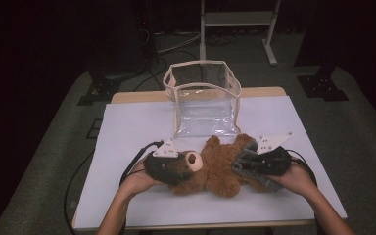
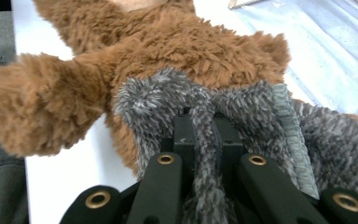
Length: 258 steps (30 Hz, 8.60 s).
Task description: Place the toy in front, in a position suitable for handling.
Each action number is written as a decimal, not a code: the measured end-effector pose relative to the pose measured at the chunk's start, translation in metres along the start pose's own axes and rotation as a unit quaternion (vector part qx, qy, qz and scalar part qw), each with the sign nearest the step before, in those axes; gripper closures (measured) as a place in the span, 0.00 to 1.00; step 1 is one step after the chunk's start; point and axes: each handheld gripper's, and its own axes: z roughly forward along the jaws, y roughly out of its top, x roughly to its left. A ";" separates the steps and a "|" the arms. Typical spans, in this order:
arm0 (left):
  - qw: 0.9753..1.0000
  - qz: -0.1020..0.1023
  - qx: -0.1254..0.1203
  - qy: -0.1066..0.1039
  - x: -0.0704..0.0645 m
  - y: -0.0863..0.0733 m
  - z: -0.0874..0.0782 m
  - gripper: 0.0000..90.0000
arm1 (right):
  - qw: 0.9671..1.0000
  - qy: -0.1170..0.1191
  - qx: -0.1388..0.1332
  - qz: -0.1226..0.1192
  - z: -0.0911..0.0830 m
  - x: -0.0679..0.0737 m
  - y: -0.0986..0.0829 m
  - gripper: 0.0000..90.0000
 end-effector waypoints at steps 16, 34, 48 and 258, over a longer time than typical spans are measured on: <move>1.000 0.007 -0.017 0.024 0.002 0.003 -0.010 0.37 | 0.999 0.031 -0.014 -0.039 0.008 0.019 0.017 0.91; 0.999 0.005 -0.026 -0.038 -0.005 -0.001 0.014 0.43 | 0.997 0.047 -0.044 -0.034 0.000 0.018 0.051 0.91; 0.999 0.033 -0.021 -0.021 -0.005 0.002 0.001 0.36 | 0.998 0.056 0.001 -0.014 0.026 0.012 0.032 0.91; 0.989 0.130 0.003 -0.069 -0.035 0.003 0.027 0.32 | 0.995 0.076 0.053 -0.042 0.050 0.008 0.084 0.91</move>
